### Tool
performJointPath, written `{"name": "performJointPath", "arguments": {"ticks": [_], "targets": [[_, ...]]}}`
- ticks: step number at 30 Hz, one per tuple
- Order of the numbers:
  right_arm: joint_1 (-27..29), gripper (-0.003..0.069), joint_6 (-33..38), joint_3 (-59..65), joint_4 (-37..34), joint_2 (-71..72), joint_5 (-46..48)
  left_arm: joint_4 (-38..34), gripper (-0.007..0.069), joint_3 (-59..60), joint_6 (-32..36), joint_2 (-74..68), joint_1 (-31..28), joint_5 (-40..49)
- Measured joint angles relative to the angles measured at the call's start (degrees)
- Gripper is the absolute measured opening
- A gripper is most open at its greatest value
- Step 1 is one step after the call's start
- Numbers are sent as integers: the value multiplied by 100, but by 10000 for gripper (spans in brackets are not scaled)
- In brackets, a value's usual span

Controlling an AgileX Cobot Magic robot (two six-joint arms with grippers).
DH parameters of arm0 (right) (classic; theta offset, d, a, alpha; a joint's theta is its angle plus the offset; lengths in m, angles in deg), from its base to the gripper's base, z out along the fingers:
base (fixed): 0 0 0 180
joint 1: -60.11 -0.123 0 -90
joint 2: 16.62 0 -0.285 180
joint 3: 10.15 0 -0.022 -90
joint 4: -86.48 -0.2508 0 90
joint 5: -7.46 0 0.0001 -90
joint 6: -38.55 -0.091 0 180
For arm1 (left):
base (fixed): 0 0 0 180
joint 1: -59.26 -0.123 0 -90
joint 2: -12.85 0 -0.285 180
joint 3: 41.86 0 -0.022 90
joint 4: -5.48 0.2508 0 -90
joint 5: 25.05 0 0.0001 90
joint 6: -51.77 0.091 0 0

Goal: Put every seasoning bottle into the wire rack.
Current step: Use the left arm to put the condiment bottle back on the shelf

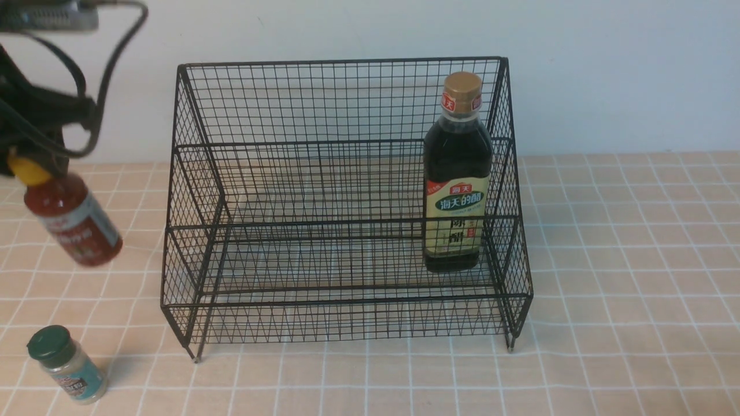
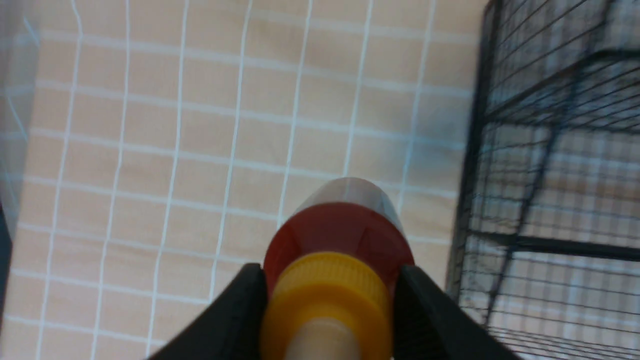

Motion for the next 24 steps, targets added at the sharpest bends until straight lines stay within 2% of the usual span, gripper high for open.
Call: {"name": "performJointPath", "arguments": {"ticks": [5, 7, 14, 24], "targets": [[0, -15, 0, 0, 0, 0, -4, -27, 287, -158, -136, 441, 615, 40], [0, -15, 0, 0, 0, 0, -4, -66, 287, -173, -301, 566, 1028, 81], [0, -15, 0, 0, 0, 0, -4, -97, 287, -175, -639, 433, 1814, 161], [0, -15, 0, 0, 0, 0, -4, -99, 287, -175, -763, -37, 1861, 156]]}}
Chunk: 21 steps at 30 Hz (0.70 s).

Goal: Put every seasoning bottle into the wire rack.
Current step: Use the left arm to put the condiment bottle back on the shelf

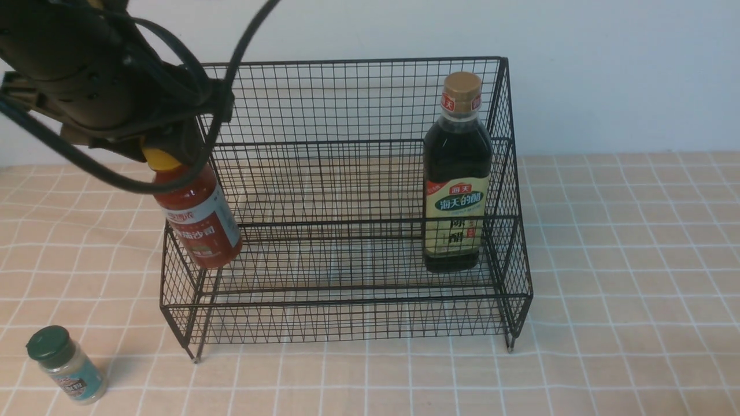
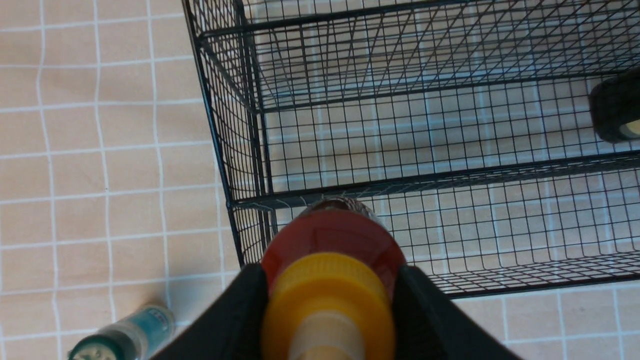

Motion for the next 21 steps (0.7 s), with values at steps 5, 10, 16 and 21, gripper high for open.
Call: {"name": "performJointPath", "arguments": {"ticks": [5, 10, 16, 21], "targets": [[0, -15, 0, 0, 0, 0, 0, 6, 287, 0, 0, -36, 2, 0], [0, -15, 0, 0, 0, 0, 0, 6, 287, 0, 0, -65, 2, -5], [0, -15, 0, 5, 0, 0, 0, 6, 287, 0, 0, -364, 7, -11], [0, -15, 0, 5, 0, 0, 0, -7, 287, 6, 0, -824, 7, -30]]}}
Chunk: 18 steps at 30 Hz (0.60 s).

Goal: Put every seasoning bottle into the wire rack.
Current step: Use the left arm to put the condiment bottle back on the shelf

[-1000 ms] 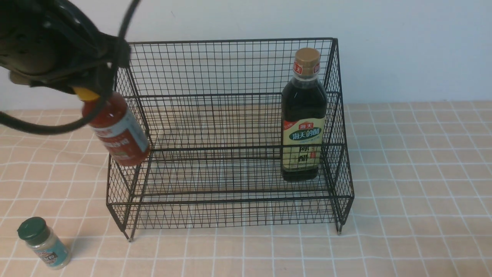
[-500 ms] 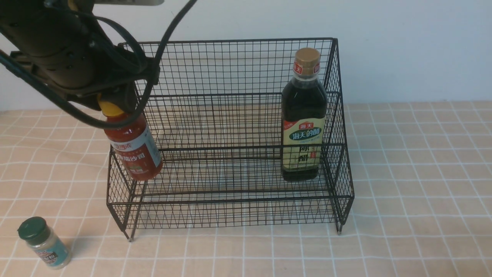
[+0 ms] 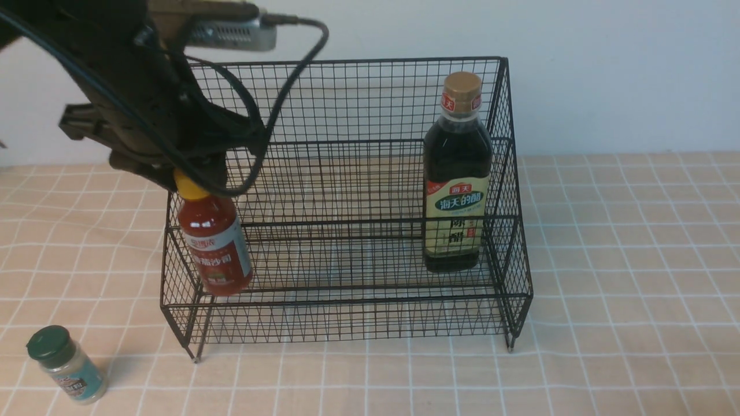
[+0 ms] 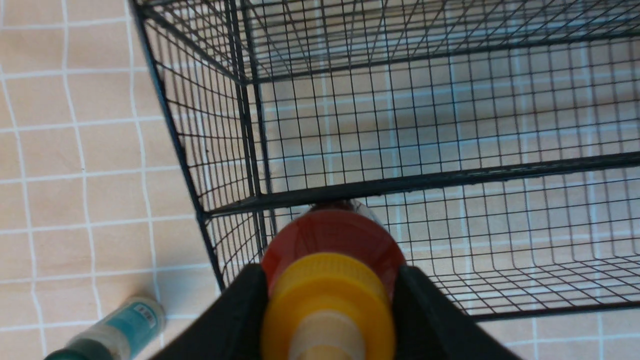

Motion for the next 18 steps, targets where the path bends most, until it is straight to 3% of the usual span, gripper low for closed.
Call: {"name": "performJointPath", "arguments": {"ticks": [18], "targets": [[0, -15, -63, 0, 0, 0, 0, -311, 287, 0, 39, -839, 6, -5]]}}
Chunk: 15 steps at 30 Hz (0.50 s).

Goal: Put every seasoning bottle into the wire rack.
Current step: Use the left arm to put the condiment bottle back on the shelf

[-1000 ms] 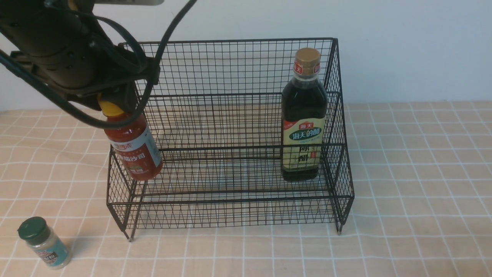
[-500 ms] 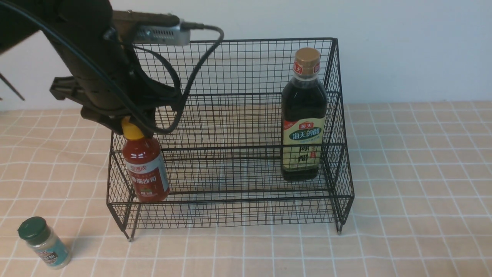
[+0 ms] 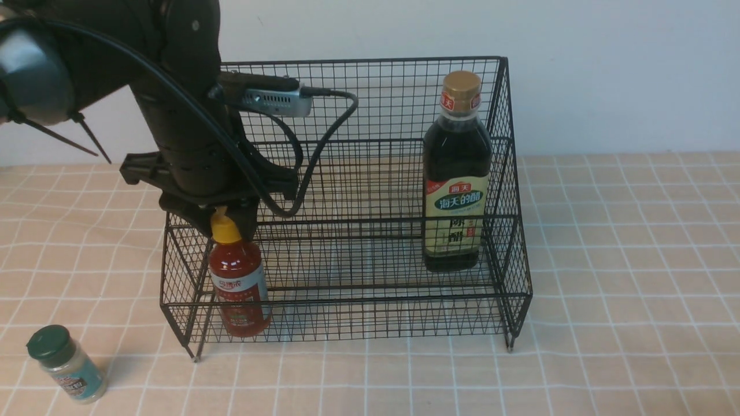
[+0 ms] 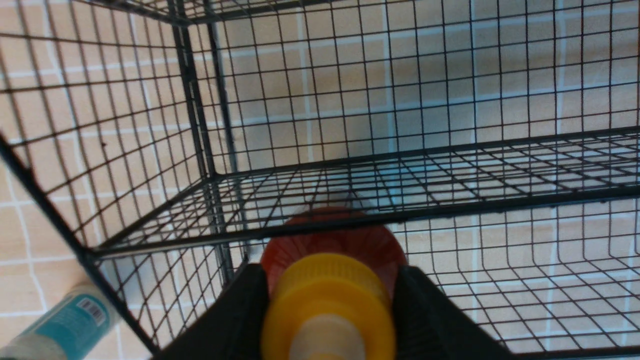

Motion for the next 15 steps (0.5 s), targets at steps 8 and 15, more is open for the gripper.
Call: {"name": "performJointPath", "arguments": {"ticks": [8, 15], "targets": [[0, -15, 0, 0, 0, 0, 0, -172, 287, 0, 109, -1, 0, -24], [0, -15, 0, 0, 0, 0, 0, -346, 342, 0, 109, -1, 4, -148]]}}
